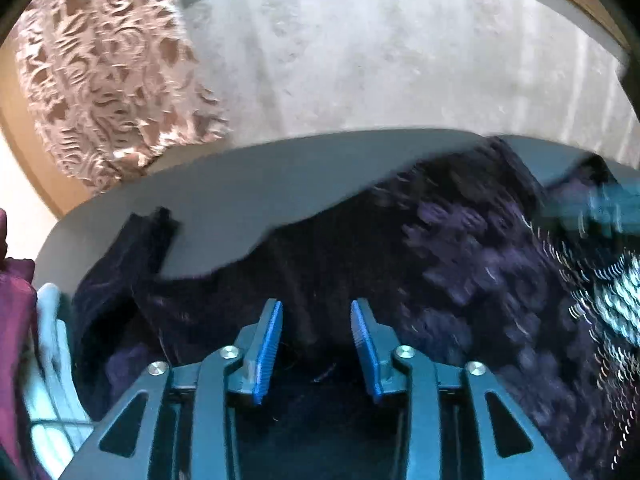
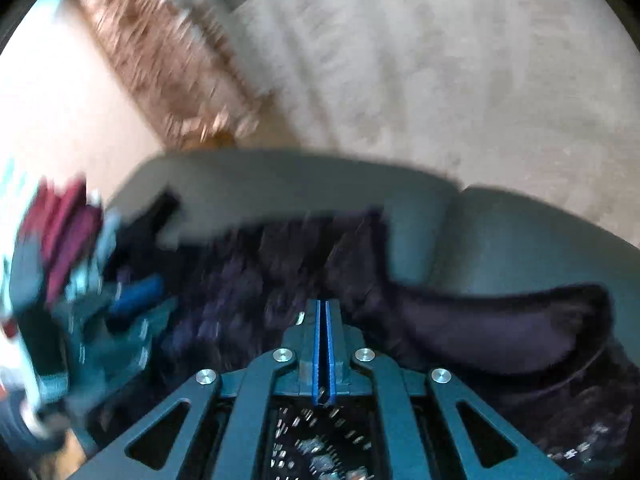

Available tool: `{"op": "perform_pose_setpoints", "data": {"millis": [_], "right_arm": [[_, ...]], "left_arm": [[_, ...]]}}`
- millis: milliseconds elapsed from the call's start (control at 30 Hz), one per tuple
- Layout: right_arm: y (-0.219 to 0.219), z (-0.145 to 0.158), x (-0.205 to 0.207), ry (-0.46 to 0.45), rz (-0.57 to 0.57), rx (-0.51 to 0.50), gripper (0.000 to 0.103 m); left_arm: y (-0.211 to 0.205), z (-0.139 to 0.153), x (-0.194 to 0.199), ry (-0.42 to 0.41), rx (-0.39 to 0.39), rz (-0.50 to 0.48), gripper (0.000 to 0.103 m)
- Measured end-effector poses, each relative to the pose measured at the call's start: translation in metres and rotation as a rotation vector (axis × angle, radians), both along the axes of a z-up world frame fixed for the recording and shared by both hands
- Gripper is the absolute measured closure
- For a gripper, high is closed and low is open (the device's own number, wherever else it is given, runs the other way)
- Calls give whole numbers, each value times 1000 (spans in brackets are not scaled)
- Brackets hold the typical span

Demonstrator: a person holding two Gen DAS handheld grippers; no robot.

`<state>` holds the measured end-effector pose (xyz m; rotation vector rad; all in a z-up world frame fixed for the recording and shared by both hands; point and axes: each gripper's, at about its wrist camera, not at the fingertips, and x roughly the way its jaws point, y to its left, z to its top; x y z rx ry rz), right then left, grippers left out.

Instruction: Fold clothes

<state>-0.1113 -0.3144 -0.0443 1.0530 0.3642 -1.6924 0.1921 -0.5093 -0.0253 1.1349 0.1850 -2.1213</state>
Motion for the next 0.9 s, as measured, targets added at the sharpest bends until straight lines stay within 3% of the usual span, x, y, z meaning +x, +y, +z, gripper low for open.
{"op": "perform_pose_setpoints", "data": {"millis": [100, 167, 267, 333, 467, 500, 567, 733, 833, 900], "right_arm": [[-6, -10, 0, 74, -26, -19, 99], [-11, -13, -12, 69, -78, -40, 103], [-20, -10, -24, 75, -111, -37, 103], [-23, -4, -23, 96, -107, -8, 103], [-1, 20, -4, 130, -56, -15, 82], [10, 25, 1, 128, -40, -25, 78], [37, 33, 16, 121, -11, -29, 61], [121, 34, 62, 104, -3, -35, 47], [175, 21, 77, 55, -74, -36, 41], [208, 11, 82, 32, -128, -33, 41]], "left_arm": [[-20, -5, -6, -20, -60, 32, 52], [-32, -7, -15, -53, -115, 37, 47], [-53, -2, -24, -64, -91, 48, 49], [-57, 14, -7, 27, -17, 81, 56], [-59, 54, 37, 259, 161, 159, 56], [-51, 61, 48, 294, 180, 150, 57], [-26, 71, 68, 320, 183, 90, 57], [68, 58, 100, 244, 172, -143, 57], [113, 36, 113, 149, 120, -213, 56], [126, 18, 124, 83, 90, -190, 56]]}}
